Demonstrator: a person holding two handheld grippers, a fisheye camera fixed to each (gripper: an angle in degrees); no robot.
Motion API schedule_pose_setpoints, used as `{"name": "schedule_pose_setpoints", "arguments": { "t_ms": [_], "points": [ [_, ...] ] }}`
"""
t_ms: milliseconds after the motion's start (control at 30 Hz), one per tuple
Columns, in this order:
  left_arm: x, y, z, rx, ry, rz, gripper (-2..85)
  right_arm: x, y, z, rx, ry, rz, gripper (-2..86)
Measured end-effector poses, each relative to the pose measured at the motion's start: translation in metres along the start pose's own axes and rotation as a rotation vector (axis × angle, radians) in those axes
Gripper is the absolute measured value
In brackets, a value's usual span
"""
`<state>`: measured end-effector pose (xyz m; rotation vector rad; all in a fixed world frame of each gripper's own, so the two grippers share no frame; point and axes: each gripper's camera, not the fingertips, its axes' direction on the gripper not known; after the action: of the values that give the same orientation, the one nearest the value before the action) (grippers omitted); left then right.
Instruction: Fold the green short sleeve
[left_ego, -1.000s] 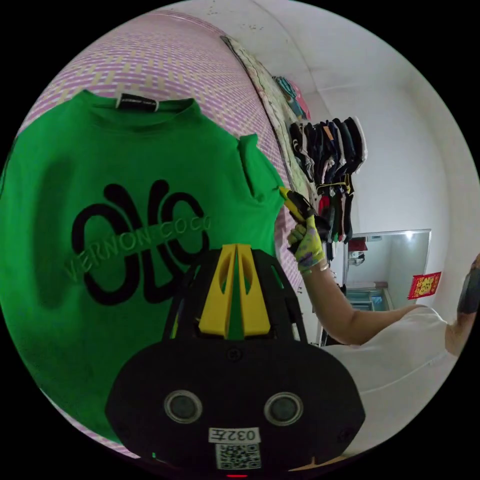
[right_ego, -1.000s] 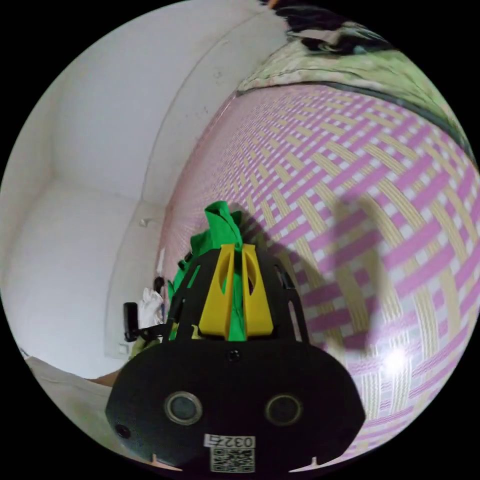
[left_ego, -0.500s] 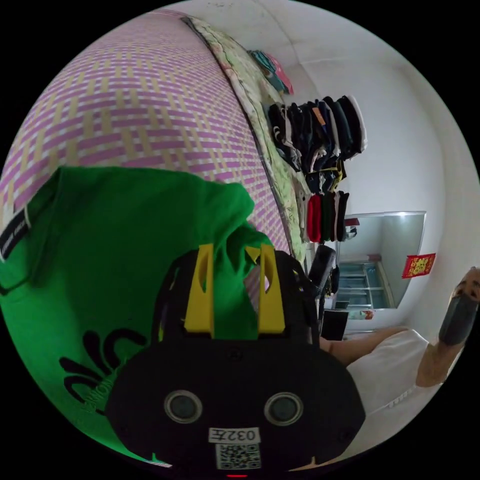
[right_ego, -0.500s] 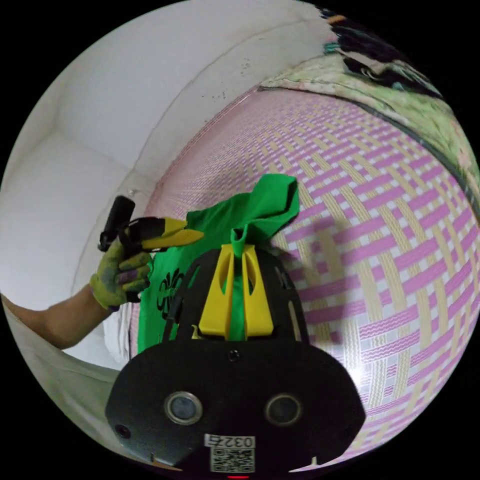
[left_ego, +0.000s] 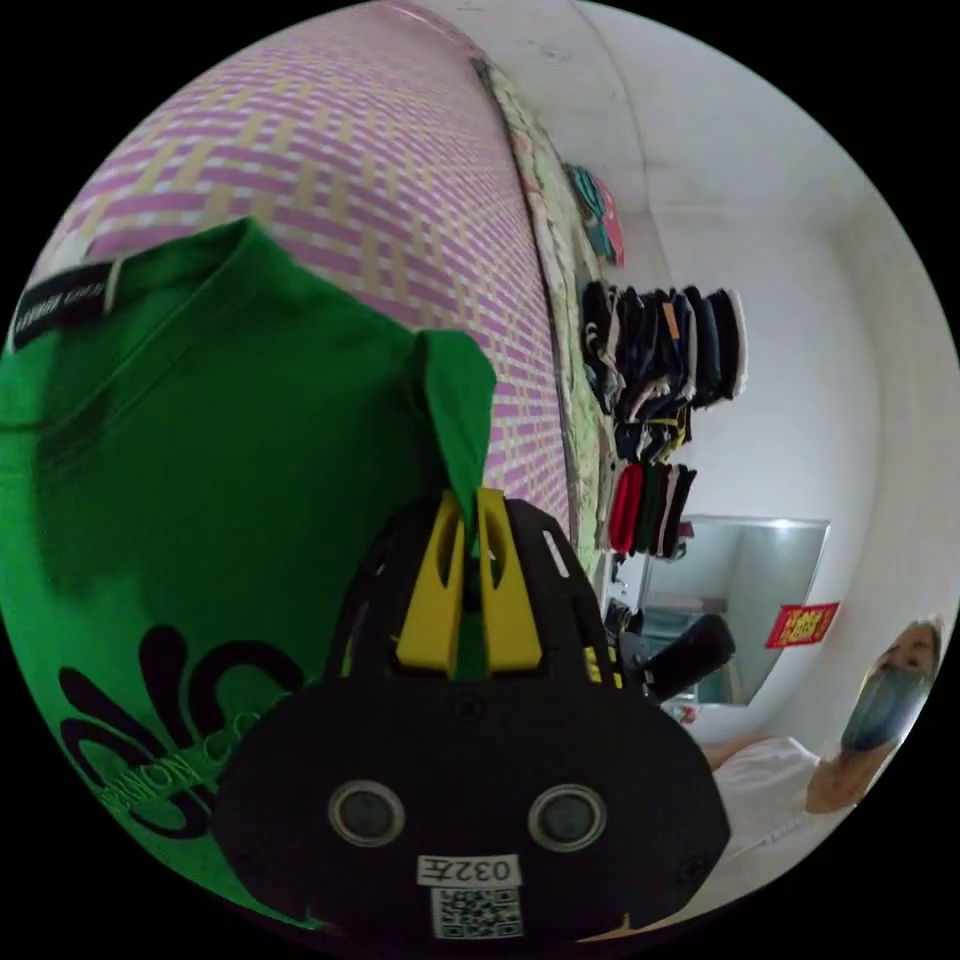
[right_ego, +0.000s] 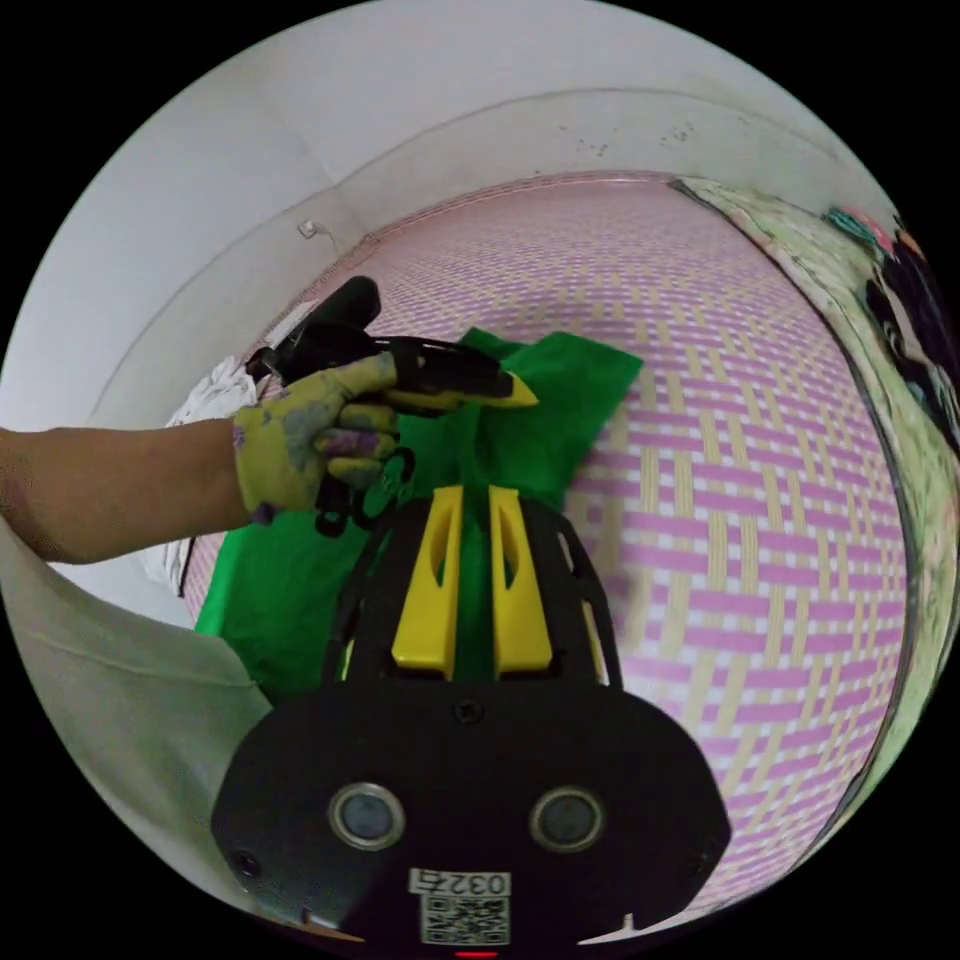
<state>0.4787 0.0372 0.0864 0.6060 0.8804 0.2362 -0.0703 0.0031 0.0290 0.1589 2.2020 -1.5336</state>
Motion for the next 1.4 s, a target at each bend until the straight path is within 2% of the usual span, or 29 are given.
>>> {"name": "schedule_pose_setpoints", "arguments": {
  "t_ms": [100, 233, 433, 600, 733, 900, 1000, 1067, 1167, 1267, 1400],
  "points": [
    [-0.039, 0.024, -0.005, 0.051, 0.021, -0.061, -1.0, 0.033, 0.037, -0.031, -0.036, -0.058, 0.125, 7.0],
    [-0.089, 0.058, -0.01, 0.186, 0.202, -0.152, 0.6, 0.068, 0.121, -0.094, -0.046, -0.083, 0.319, 8.5],
    [-0.112, 0.085, 0.013, 0.159, 0.264, -0.105, 0.2, 0.057, 0.218, -0.169, -0.016, -0.01, 0.531, 9.6],
    [-0.104, 0.103, 0.018, 0.153, 0.254, -0.051, -0.9, 0.049, 0.232, -0.191, 0.02, 0.032, 0.597, 8.5],
    [-0.091, 0.117, 0.016, 0.153, 0.238, -0.011, -0.9, 0.051, 0.209, -0.208, 0.082, 0.056, 0.616, 3.7],
    [-0.077, 0.15, -0.004, 0.201, 0.3, 0.022, -0.9, 0.012, 0.16, -0.251, 0.123, 0.212, 0.512, 0.2],
    [-0.077, 0.178, -0.037, 0.231, 0.278, 0.083, -0.8, -0.043, 0.127, -0.276, 0.112, 0.332, 0.336, -0.3],
    [-0.1, 0.209, -0.069, 0.311, 0.286, 0.046, -0.8, -0.088, 0.105, -0.281, 0.078, 0.375, 0.183, -0.4],
    [-0.143, 0.236, -0.093, 0.359, 0.189, -0.066, -0.8, -0.129, 0.084, -0.262, -0.012, 0.41, 0.031, -0.4],
    [-0.186, 0.239, -0.09, 0.319, 0.16, -0.193, -0.9, -0.136, 0.074, -0.228, -0.122, 0.378, -0.026, -0.4],
    [-0.178, 0.226, -0.089, 0.292, 0.213, -0.145, -0.9, -0.127, 0.064, -0.221, -0.161, 0.351, -0.021, -0.4]
  ]
}}
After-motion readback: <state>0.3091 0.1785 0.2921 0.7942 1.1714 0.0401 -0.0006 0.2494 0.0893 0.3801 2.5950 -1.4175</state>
